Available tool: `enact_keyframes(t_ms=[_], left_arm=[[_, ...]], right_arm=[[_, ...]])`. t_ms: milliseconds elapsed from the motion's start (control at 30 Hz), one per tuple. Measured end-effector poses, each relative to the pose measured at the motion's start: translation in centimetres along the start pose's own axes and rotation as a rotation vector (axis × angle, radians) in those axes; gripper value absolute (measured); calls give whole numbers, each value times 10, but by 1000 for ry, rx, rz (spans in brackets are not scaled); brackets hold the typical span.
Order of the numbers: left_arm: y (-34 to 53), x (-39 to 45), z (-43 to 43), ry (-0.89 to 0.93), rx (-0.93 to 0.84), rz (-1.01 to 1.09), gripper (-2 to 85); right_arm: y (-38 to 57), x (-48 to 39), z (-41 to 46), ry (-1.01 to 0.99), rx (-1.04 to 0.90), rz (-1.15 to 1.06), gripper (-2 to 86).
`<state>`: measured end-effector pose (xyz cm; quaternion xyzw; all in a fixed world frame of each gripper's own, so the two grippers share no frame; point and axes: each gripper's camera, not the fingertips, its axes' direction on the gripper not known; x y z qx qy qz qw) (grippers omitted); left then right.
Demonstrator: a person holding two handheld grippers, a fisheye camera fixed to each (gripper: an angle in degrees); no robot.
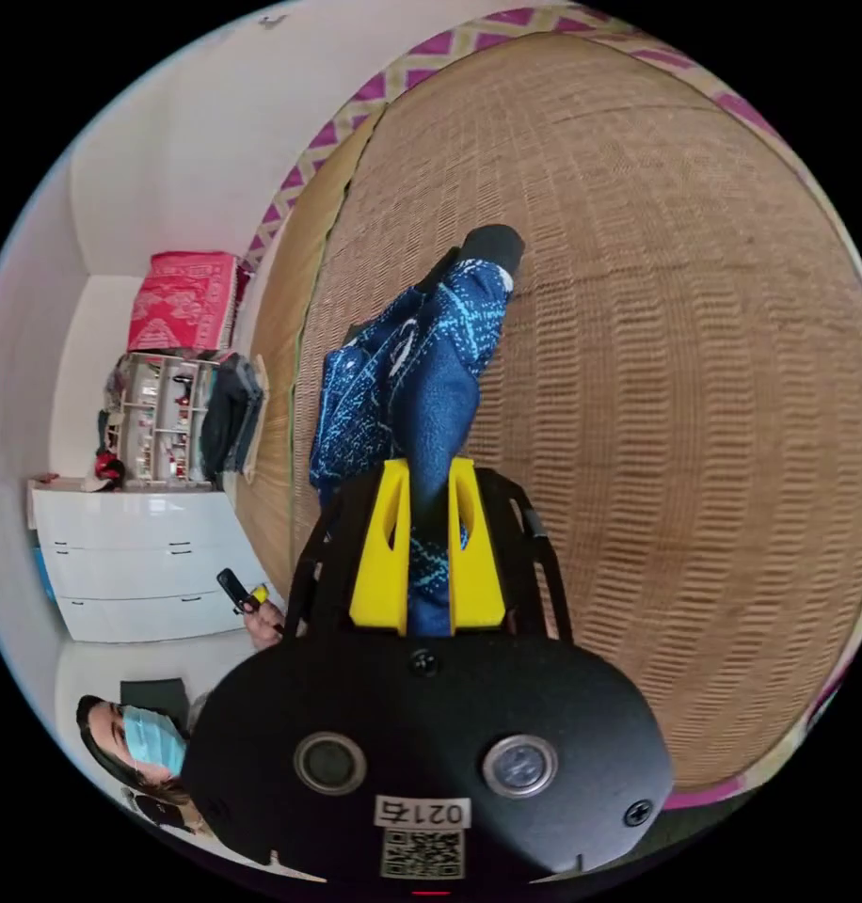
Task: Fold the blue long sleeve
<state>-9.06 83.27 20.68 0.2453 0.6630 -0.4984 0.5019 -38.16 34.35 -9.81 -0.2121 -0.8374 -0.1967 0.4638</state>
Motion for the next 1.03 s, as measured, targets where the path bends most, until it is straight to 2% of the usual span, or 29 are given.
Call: enact_keyframes(t_ms=[233,400,533,600,667,700,767,833,900,933,1000,1033], left_arm=[[-22,10,38,-40,-51,6,-10],[-42,15,53,-75,-77,7,-9],[-52,8,65,-79,-79,-19,-10],[-53,1,71,-58,-80,-31,-10],[-56,-7,80,-42,-102,-40,-10],[-57,-9,82,-40,-110,-42,-10],[-63,-17,97,-46,-166,-79,-9],[-69,-26,110,-42,-208,-135,-9],[-74,-39,122,4,-239,-211,-9],[-77,-47,132,68,-254,-252,-9],[-81,-62,149,171,-294,-331,-9],[-82,-70,162,237,-315,-369,-9]], right_arm=[[-67,24,-83,244,5,4,63],[-93,47,-147,430,174,101,73],[-87,71,-158,626,264,221,76],[-72,80,-152,862,320,309,33],[-58,69,-143,996,406,284,12],[-49,53,-131,1003,444,181,4],[-36,21,-105,934,451,-17,-2],[-23,-11,-66,756,374,-223,-4],[0,-45,-9,321,210,-426,-6],[6,-50,6,193,173,-448,-7],[26,-52,73,-320,6,-410,-9],[30,-49,92,-434,-33,-374,-9]])
